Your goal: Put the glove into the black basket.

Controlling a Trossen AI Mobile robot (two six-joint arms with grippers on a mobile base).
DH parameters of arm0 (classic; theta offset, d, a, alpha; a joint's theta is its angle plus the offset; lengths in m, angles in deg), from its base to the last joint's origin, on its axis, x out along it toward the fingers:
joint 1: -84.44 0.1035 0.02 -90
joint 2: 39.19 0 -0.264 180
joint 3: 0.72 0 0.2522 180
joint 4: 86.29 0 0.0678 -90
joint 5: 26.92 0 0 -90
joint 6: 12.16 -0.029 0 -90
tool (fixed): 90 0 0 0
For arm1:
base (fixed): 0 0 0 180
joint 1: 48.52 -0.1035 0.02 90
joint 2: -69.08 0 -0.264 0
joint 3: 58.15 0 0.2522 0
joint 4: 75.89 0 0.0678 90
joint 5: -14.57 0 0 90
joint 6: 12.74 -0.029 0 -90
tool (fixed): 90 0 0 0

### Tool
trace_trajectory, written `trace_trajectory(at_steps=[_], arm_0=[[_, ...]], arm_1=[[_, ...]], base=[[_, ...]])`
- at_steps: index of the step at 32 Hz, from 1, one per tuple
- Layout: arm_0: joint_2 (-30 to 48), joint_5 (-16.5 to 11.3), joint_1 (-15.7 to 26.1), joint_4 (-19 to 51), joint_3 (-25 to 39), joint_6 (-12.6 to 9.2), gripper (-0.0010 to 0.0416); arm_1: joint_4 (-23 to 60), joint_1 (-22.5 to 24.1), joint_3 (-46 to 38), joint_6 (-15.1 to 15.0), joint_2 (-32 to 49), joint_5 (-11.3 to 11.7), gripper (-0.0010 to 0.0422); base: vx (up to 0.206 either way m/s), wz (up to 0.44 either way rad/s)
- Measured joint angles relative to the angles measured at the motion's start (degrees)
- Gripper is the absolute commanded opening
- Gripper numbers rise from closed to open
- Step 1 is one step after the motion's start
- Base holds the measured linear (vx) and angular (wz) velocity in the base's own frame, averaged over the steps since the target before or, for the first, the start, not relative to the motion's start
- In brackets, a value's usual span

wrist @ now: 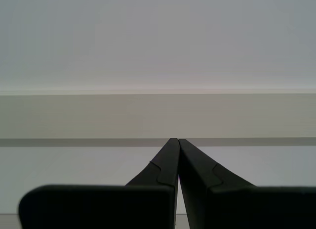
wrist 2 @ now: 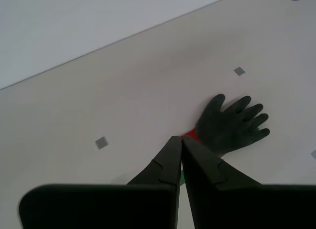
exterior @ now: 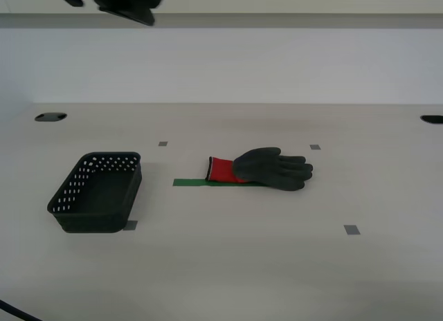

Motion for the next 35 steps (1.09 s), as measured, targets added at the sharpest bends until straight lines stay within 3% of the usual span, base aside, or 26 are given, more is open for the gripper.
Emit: trace_trajectory(at_steps=[4,11,22,25,26,29,35], arm_0=[[0.00,0.00,0.02,0.02,0.00,0.00,0.0001],[0.00,0.00,0.04,0.20,0.00,0.00,0.0001],[0.00,-0.09,0.02,0.63,0.00,0.00,0.0001],[0.02,-0.07,0.02,1.16,0.00,0.02,0.0001],[0.02,-0.07,0.00,1.31,0.00,0.00,0.0001],[0.00,-0.09,0.04,1.51,0.00,0.00,0.0001],[0.00,-0.11,0.02,2.05,0.00,0.00,0.0001]], arm_1=[[1.75,3.28,-7.41,-0.07,9.38,-0.22,0.0000],[16.61,8.94,-31.65,-0.87,32.11,-0.13,0.0000],[29.44,13.09,-62.99,-2.16,58.27,-0.33,0.0000],[33.33,13.94,-71.17,-0.50,66.84,-0.33,0.0000],[35.15,14.12,-74.05,1.29,68.91,0.07,0.0000],[34.21,14.62,-75.01,3.72,72.15,-0.22,0.0000],[35.04,15.47,-74.60,4.83,76.06,-0.28,0.0000]], base=[[0.000,0.000],[0.000,0.000],[0.000,0.000],[0.000,0.000],[0.000,0.000],[0.000,0.000],[0.000,0.000]])
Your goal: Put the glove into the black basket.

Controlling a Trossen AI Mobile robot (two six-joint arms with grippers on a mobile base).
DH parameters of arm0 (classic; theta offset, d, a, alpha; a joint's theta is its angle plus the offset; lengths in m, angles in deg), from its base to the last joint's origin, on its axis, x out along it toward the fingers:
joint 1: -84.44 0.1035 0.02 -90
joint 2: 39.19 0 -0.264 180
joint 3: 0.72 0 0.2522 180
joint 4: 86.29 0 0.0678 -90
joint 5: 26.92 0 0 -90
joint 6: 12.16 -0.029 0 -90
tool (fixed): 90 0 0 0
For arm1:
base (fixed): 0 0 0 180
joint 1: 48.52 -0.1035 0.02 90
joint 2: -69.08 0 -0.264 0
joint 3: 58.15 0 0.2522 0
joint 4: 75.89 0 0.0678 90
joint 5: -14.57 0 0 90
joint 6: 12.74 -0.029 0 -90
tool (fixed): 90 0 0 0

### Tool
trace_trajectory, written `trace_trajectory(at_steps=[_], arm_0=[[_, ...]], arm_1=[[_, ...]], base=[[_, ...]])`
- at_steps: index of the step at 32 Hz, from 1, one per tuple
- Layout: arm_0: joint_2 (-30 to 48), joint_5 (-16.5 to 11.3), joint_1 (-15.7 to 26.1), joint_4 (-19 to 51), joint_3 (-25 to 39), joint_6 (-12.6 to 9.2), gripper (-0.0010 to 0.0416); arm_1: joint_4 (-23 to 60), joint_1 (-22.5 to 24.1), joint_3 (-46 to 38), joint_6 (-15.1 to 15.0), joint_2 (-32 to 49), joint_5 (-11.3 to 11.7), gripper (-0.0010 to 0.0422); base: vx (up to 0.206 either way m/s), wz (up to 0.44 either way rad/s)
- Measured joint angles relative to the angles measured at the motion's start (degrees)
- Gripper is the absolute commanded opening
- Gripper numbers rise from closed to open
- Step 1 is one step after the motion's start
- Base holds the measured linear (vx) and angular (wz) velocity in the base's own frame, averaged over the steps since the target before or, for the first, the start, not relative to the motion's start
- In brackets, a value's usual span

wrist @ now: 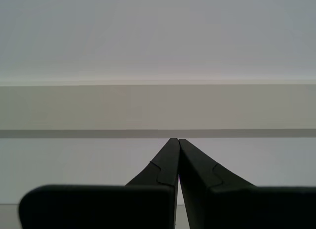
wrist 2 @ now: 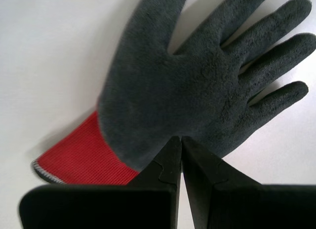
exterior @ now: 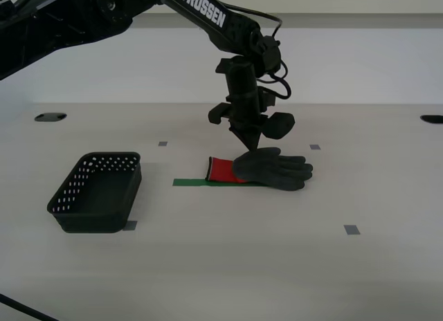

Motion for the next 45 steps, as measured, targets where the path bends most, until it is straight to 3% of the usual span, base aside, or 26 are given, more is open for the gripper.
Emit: trace_trajectory(at_steps=[2,6,7,12,19,22,29,31,34,36,42,45], arm_0=[[0.02,0.02,0.02,0.74,0.02,0.00,0.0001],[0.00,0.02,0.04,1.18,0.02,0.00,0.0001],[0.02,0.02,0.02,1.38,0.02,0.00,0.0001],[0.02,0.02,0.04,1.40,0.02,0.00,0.0001],[0.02,0.02,0.07,1.40,0.02,0.00,0.0001],[0.02,0.02,0.02,1.40,0.02,0.00,0.0001],[0.02,0.02,0.00,1.42,0.02,0.00,0.0001],[0.02,0.02,0.09,1.40,0.02,0.00,0.0001],[0.02,0.02,0.04,1.40,0.02,0.00,0.0001],[0.02,0.02,0.07,1.40,0.02,0.00,0.0001],[0.00,0.02,0.00,1.40,0.02,0.00,0.0001],[0.02,0.02,0.07,1.40,0.02,0.00,0.0001]], arm_1=[[-0.50,0.15,0.22,0.20,0.39,-0.07,0.0001],[-0.81,0.17,0.31,0.83,0.68,-0.11,0.0044],[-1.20,0.17,0.79,0.83,0.79,-0.13,0.0084],[-1.46,0.13,1.01,0.87,1.62,-0.11,0.0190],[-6.19,0.81,3.17,2.78,1.70,-0.02,0.0278],[-7.28,1.03,3.61,4.20,1.64,1.64,0.0268],[-13.42,1.81,10.03,4.44,1.66,2.03,0.0206],[-14.25,1.97,10.01,5.70,1.64,2.95,0.0164],[-14.05,2.05,8.74,6.38,1.70,4.11,0.0043],[-13.75,2.05,8.76,6.36,1.68,4.15,-0.0006],[-13.42,2.05,9.57,5.49,1.68,4.15,0.0003],[-13.88,2.01,9.07,3.10,1.70,1.07,0.0046]], base=[[0.000,0.000],[0.000,0.000],[0.000,0.000],[0.000,0.000],[0.000,0.000],[0.000,0.000],[0.000,0.000],[0.000,0.000],[0.000,0.000],[0.000,0.000],[0.000,0.000],[0.000,0.000]])
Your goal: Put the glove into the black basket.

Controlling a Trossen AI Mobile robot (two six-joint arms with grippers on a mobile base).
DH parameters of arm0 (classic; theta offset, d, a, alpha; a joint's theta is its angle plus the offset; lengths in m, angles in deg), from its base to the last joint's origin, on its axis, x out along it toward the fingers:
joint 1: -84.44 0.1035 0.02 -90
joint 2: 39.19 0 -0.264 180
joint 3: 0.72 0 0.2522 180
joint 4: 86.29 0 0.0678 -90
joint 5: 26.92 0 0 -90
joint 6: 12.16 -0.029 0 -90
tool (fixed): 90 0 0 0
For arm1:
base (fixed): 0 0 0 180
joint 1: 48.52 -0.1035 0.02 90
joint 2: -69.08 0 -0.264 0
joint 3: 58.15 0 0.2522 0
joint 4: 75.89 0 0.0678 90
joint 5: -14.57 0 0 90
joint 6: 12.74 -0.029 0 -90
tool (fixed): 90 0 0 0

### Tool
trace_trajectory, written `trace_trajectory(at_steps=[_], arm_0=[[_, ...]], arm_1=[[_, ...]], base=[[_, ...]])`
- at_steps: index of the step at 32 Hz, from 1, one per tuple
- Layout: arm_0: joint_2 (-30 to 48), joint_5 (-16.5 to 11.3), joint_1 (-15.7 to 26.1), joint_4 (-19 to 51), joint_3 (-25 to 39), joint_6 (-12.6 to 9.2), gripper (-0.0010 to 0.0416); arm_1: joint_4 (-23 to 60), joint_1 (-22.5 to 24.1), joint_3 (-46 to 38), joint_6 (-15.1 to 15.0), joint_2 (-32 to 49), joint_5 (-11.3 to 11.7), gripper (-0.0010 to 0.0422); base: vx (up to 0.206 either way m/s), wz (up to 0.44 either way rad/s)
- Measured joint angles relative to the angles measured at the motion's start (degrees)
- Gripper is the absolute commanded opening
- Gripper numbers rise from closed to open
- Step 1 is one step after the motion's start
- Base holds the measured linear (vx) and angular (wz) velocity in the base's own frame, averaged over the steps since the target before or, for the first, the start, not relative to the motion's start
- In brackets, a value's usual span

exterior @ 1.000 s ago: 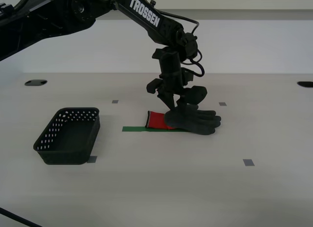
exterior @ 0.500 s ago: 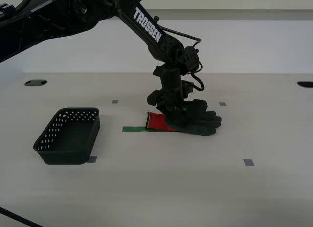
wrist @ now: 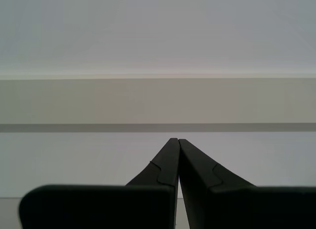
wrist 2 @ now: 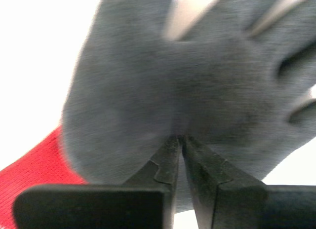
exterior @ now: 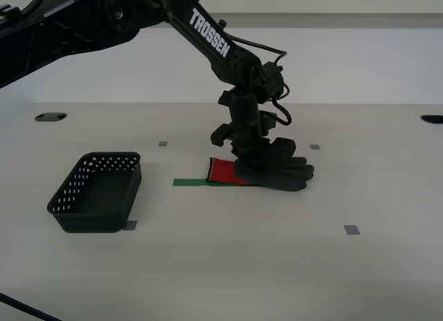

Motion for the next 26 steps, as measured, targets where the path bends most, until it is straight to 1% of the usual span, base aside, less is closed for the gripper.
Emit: trace_trajectory(at_steps=[1,2,3,5,6,7,8,9,11,12,13,18,19,23,26], arm_0=[[0.00,0.00,0.02,0.02,0.00,0.00,0.0001],[0.00,0.00,0.00,0.00,0.00,0.00,0.0001],[-0.02,0.02,0.02,0.00,0.00,0.00,0.0001],[0.00,0.00,-0.02,0.00,0.00,0.00,0.0001],[0.00,0.02,0.00,0.00,0.00,0.00,0.0001],[-0.02,0.00,0.02,0.00,0.00,0.00,0.0001],[0.00,0.00,-0.02,0.00,0.00,0.00,0.0001],[0.00,0.00,-0.07,0.00,0.00,0.00,0.0001],[0.00,0.02,0.00,0.00,0.00,0.00,0.0001],[0.00,0.02,0.02,0.00,0.00,0.00,0.0001],[0.00,0.00,-0.02,0.00,0.00,0.00,0.0001],[0.00,0.00,0.00,0.02,0.00,0.00,0.0001],[0.00,0.00,-0.02,0.02,0.00,0.00,0.0001],[0.00,0.00,-0.02,0.00,0.00,0.00,0.0001],[0.00,0.00,0.00,0.00,0.00,0.00,0.0001]], arm_1=[[0.26,0.04,0.00,0.15,0.00,-0.39,0.0058],[1.81,0.15,-0.31,0.50,-0.02,-0.35,0.0092],[2.16,0.17,-0.35,0.37,-0.02,-0.37,0.0106],[4.96,0.20,-0.42,-1.90,-0.02,-0.26,0.0172],[5.49,0.13,-0.39,-1.95,-0.02,-0.13,0.0193],[6.27,0.07,-0.42,-2.05,-0.02,-0.07,0.0243],[6.56,0.24,-0.66,-2.01,-0.04,-0.04,0.0259],[6.62,0.28,-0.83,-1.97,-0.04,-0.02,0.0265],[7.76,0.72,-2.45,-0.26,-0.04,0.07,0.0278],[7.98,0.83,-2.97,0.04,-0.07,0.07,0.0280],[8.98,1.03,-4.48,0.68,-0.02,0.07,0.0279],[10.86,2.21,-9.42,1.18,-0.11,-0.02,0.0269],[10.80,2.47,-9.77,1.20,-0.11,0.11,0.0269],[10.64,4.42,-10.05,3.43,0.00,-0.17,0.0270],[8.55,5.31,-9.29,3.85,0.00,-0.04,0.0270]], base=[[0.000,0.000],[0.000,0.000],[0.000,0.000],[0.000,0.000],[0.000,0.000],[0.000,0.000],[0.000,0.000],[0.000,0.000],[0.000,0.000],[0.000,0.000],[0.000,0.000],[0.000,0.000],[0.000,0.000],[0.000,0.000],[0.000,0.000]])
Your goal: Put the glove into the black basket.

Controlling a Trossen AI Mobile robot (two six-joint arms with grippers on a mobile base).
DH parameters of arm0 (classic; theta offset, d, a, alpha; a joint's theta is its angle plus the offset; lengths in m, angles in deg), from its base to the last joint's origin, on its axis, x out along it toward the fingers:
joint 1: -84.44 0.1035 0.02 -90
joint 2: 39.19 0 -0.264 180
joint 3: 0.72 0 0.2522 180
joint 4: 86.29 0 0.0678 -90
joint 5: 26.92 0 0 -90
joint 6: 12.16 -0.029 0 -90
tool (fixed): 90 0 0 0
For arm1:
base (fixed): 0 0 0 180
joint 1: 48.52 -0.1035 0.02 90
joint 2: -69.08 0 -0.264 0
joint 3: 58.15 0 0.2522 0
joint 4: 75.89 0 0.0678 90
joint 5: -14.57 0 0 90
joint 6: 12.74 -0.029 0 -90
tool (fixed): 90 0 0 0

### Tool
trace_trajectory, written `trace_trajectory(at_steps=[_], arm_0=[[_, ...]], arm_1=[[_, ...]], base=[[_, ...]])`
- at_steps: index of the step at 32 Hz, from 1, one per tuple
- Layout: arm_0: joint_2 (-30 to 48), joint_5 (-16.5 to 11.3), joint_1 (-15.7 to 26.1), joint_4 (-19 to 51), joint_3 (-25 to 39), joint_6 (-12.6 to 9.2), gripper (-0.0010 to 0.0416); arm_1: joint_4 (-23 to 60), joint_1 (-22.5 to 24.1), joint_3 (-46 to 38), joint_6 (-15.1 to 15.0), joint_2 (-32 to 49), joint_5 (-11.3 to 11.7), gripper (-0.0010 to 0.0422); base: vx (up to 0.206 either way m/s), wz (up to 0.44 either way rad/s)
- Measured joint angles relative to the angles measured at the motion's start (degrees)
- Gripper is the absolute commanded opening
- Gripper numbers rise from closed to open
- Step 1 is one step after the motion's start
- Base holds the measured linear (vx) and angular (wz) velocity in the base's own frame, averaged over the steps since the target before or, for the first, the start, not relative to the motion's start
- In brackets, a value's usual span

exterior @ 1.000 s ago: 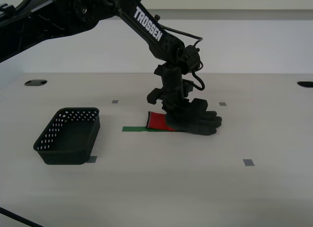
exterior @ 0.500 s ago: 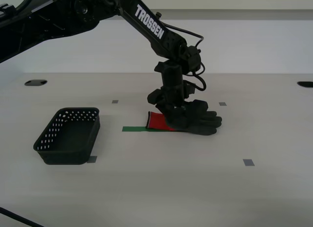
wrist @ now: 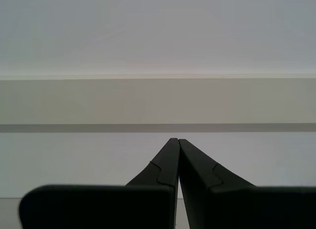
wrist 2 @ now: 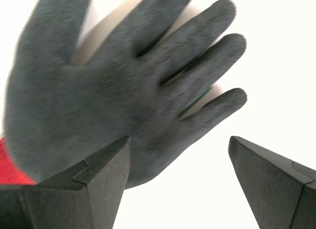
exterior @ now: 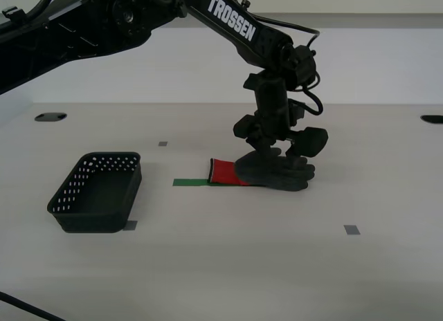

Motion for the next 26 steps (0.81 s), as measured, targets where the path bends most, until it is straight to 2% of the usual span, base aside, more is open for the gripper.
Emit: trace_trajectory(at_steps=[2,5,10,17,23,26], arm_0=[[0.00,0.00,-0.04,0.00,0.00,0.00,0.0001],[0.00,0.02,0.02,0.00,0.00,0.00,0.0001],[0.00,0.00,0.00,0.00,0.00,0.00,0.0001],[0.00,0.00,-0.04,0.02,0.00,0.00,0.0001],[0.00,0.00,-0.07,0.00,0.00,0.00,0.0001],[0.00,0.00,-0.04,0.02,0.00,0.00,0.0001]], arm_1=[[-1.40,0.37,0.46,1.73,0.00,0.04,0.0270],[-2.84,0.46,2.03,2.40,-0.02,0.42,0.0270],[-5.07,0.39,4.70,2.93,0.00,4.63,0.0270],[-7.37,0.17,6.67,3.65,0.00,5.01,0.0270],[-11.26,0.07,8.35,6.45,0.00,5.03,0.0270],[-12.50,-0.02,9.90,6.62,-0.02,5.05,0.0270]], base=[[0.000,0.000],[0.000,0.000],[0.000,0.000],[0.000,0.000],[0.000,0.000],[0.000,0.000]])
